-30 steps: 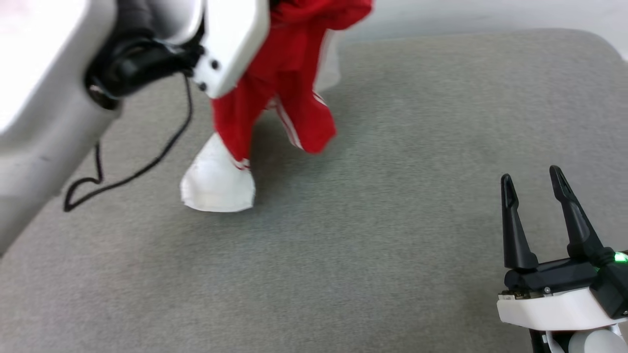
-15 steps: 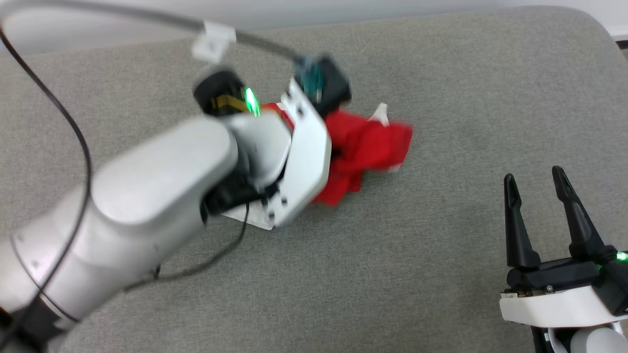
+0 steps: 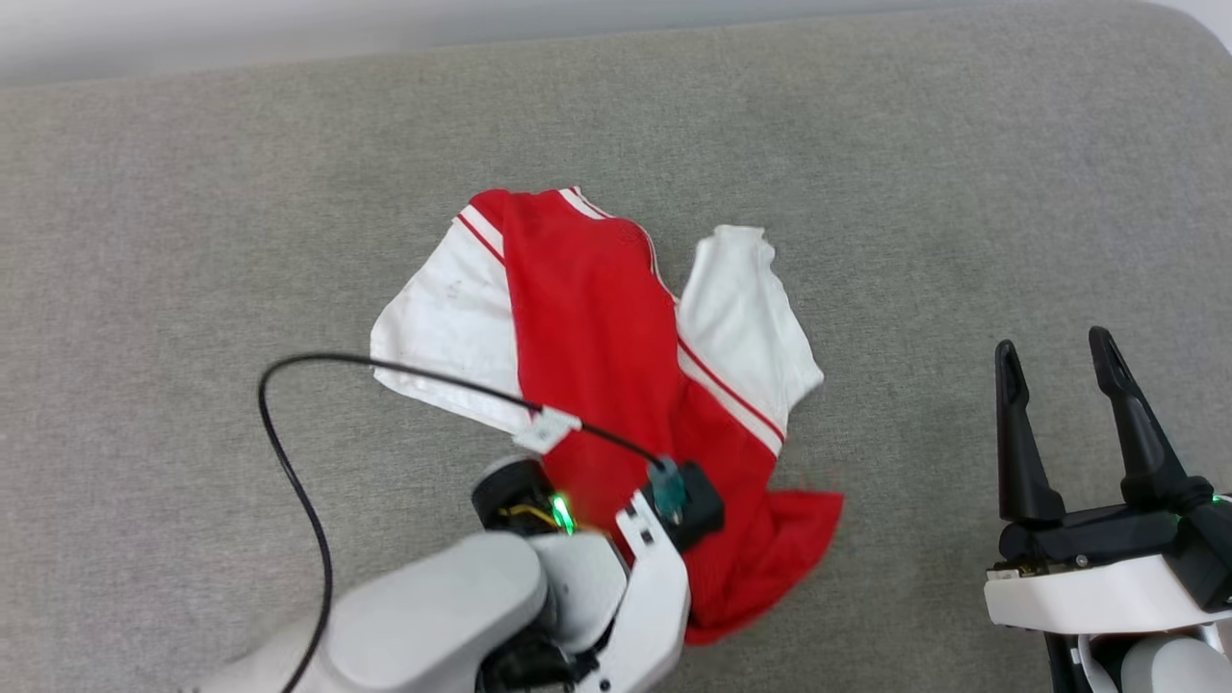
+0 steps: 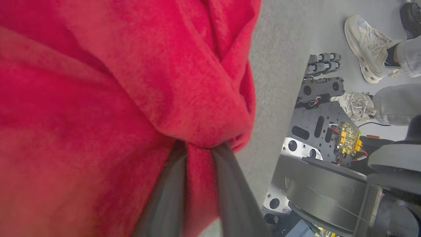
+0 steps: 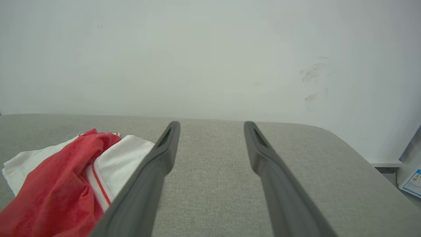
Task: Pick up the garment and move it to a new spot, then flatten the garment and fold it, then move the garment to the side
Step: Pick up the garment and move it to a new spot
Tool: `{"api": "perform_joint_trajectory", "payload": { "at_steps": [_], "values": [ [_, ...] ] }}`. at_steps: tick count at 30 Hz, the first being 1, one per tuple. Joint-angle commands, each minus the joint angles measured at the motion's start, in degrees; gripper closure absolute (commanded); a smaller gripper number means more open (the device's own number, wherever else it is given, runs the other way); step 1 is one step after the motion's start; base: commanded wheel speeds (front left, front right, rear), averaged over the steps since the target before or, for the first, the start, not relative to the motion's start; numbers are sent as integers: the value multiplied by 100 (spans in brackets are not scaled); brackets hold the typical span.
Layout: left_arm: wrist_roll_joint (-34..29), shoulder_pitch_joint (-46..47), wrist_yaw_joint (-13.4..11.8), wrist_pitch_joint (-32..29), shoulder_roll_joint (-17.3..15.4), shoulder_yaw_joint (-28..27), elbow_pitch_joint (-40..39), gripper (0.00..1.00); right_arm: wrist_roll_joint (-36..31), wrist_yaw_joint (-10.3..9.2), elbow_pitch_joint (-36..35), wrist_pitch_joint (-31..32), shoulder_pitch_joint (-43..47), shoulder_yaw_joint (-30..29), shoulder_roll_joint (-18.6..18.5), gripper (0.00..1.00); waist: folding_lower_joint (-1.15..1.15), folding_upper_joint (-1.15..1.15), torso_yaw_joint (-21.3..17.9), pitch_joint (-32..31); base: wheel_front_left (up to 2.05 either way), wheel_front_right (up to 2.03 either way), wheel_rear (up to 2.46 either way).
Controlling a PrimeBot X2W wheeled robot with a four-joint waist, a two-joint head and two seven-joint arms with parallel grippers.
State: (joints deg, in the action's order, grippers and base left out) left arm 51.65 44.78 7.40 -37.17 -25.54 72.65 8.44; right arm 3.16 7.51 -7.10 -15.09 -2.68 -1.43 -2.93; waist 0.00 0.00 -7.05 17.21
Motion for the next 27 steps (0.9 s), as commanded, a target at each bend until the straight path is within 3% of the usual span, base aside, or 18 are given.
{"api": "perform_joint_trajectory", "payload": {
  "at_steps": [1,3,4,5,9,13,19,23,24,27],
  "values": [
    [-41,-296,-1,-129,-30,135,95,100,9,-4,17,-12,-33,-10,10,0,0,0,24,-18,0,0,0],
    [-161,-314,-1,55,23,132,120,100,-6,-4,49,-12,0,-19,9,0,0,0,66,-67,0,0,0],
    [-245,-231,-1,255,43,116,171,92,-22,-4,60,-12,22,-12,10,0,0,0,86,-102,0,0,0],
    [-378,-118,-10,460,72,95,226,2,-34,-4,76,-12,47,-10,10,0,0,0,102,-144,0,0,0],
    [-601,90,-18,1343,206,-120,343,0,-81,-4,125,-12,161,-22,10,0,0,0,168,-367,0,0,0],
    [-874,127,-276,2183,272,-431,315,0,-109,-4,170,-12,287,-53,10,0,0,0,241,-601,0,0,0],
    [-1150,-102,-953,3368,219,-956,265,0,-138,-4,220,-12,411,-72,10,0,0,0,370,-810,0,0,0],
    [-1507,-295,-1601,4189,95,-1247,412,0,-136,-4,231,-12,457,-92,10,0,0,0,462,-858,0,0,0],
    [-1507,-295,-1601,4189,95,-1247,412,0,-136,-4,231,-12,457,-92,10,0,0,0,462,-858,0,0,0],
    [-1525,-568,-2035,4729,88,-1511,532,0,-120,-4,242,-12,506,-126,10,0,0,0,539,-900,0,0,0]
  ]
}}
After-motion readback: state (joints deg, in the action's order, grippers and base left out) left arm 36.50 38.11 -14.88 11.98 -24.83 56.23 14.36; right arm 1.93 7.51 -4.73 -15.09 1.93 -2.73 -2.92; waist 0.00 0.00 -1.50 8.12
